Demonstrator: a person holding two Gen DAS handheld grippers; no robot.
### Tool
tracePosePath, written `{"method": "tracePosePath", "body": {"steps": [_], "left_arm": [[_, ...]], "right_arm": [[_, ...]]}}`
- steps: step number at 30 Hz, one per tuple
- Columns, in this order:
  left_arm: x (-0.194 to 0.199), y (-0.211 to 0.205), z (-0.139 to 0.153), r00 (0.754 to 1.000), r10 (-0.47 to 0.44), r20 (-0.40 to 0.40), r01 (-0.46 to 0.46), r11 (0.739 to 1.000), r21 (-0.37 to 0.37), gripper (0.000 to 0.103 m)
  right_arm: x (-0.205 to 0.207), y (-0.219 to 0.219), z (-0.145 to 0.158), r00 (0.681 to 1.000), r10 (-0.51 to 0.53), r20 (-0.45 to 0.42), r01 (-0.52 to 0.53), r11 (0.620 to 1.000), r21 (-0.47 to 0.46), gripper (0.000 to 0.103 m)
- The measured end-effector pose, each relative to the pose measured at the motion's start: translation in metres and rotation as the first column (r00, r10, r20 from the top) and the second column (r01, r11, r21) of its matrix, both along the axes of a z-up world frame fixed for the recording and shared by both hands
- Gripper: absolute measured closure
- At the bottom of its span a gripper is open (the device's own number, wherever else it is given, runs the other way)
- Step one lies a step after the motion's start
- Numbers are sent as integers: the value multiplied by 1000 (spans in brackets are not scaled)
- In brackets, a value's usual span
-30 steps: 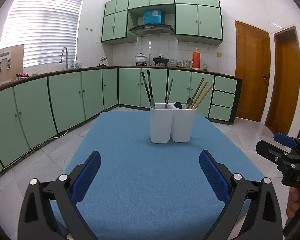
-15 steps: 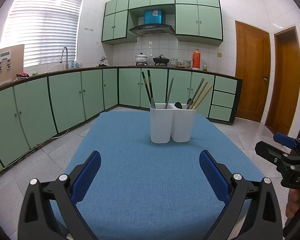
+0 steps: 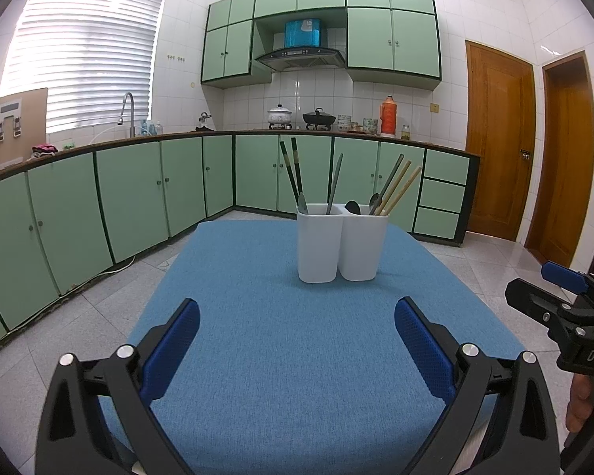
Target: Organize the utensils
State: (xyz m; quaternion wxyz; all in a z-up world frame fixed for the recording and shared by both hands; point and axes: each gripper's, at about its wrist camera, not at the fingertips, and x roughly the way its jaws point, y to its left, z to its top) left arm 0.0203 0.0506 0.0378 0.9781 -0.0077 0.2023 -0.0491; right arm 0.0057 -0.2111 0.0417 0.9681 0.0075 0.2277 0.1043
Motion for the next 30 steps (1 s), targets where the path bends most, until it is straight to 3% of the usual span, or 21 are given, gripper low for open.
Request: {"method": "tracePosePath", "body": {"steps": [30], "left_arm": [[2, -2, -2, 1000, 5, 0, -5, 1000, -1, 6]], "right_arm": [[1, 3, 0, 1000, 1, -1, -1, 1000, 0, 5]]}}
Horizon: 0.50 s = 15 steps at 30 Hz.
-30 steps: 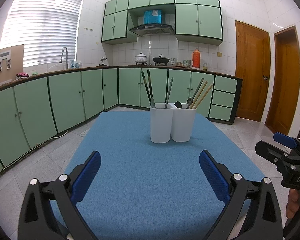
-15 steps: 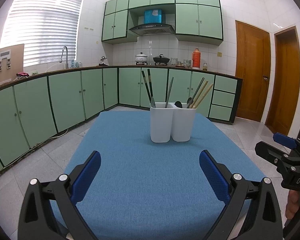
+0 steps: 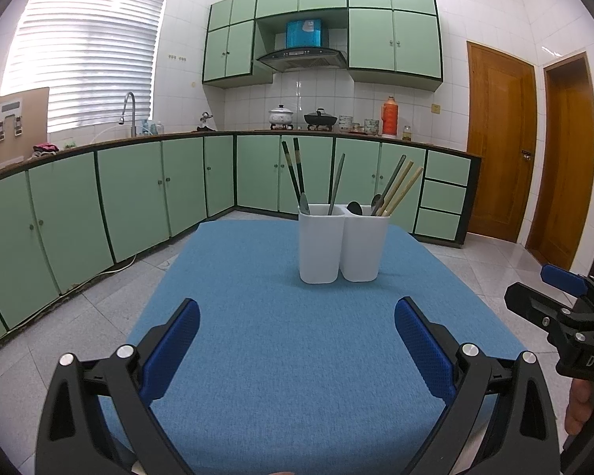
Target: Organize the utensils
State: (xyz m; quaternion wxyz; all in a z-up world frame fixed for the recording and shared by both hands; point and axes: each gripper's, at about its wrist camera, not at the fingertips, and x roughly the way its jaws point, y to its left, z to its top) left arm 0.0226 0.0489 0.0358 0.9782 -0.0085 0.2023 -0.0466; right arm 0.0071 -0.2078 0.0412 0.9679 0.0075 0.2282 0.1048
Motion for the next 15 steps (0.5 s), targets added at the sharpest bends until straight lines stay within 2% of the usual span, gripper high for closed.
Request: {"method": "tracePosePath", "body": {"steps": [15], "left_arm": [[0, 0, 2, 1000, 2, 5, -2, 1000, 0, 6]], "right_arm": [[1, 4, 0, 1000, 1, -1, -1, 1000, 1, 5]]}}
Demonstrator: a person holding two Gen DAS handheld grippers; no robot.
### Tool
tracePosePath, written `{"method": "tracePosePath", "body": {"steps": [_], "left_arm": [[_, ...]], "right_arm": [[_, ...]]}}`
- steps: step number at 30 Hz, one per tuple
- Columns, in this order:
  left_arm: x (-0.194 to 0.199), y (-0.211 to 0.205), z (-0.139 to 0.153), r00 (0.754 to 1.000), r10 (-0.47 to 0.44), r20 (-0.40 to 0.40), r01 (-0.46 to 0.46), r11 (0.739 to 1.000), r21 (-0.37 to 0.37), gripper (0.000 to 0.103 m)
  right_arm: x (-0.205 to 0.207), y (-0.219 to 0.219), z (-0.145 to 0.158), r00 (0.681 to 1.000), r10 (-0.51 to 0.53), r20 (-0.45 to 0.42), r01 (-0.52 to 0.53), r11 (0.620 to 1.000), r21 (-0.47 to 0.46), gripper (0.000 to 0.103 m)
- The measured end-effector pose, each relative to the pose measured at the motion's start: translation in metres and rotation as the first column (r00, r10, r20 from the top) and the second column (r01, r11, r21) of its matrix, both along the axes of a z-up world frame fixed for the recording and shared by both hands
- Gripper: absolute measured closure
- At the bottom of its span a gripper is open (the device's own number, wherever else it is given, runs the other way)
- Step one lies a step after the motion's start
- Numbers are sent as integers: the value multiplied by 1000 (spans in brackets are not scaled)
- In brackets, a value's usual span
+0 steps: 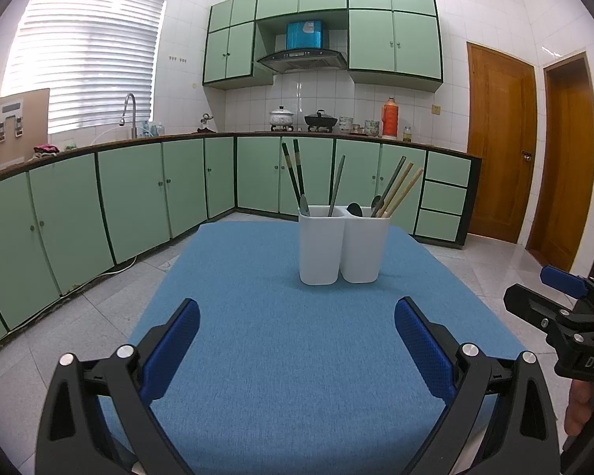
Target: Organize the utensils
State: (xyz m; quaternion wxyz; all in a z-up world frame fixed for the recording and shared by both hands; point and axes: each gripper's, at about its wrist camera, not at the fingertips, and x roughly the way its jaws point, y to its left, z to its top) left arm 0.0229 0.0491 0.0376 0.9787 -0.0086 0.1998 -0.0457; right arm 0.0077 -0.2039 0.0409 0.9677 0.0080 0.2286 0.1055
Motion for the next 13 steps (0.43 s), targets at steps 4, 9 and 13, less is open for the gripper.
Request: {"method": "tracePosePath", "body": {"steps": [4, 9, 13], "left_arm": [[-1, 0, 0, 1000, -1, 0, 1, 1000, -1, 6], [-1, -2, 0, 1000, 0, 0, 0, 1000, -1, 6], [-2, -1, 0, 1000, 2, -3, -2, 1000, -3, 6]], "right_arm": [[0, -1, 0, 1000, 0, 0, 0, 1000, 0, 5], [1, 1, -1, 1000, -2, 0, 2, 1000, 3, 5], [2, 2, -1, 1000, 0, -1, 0, 1000, 3, 5]]}}
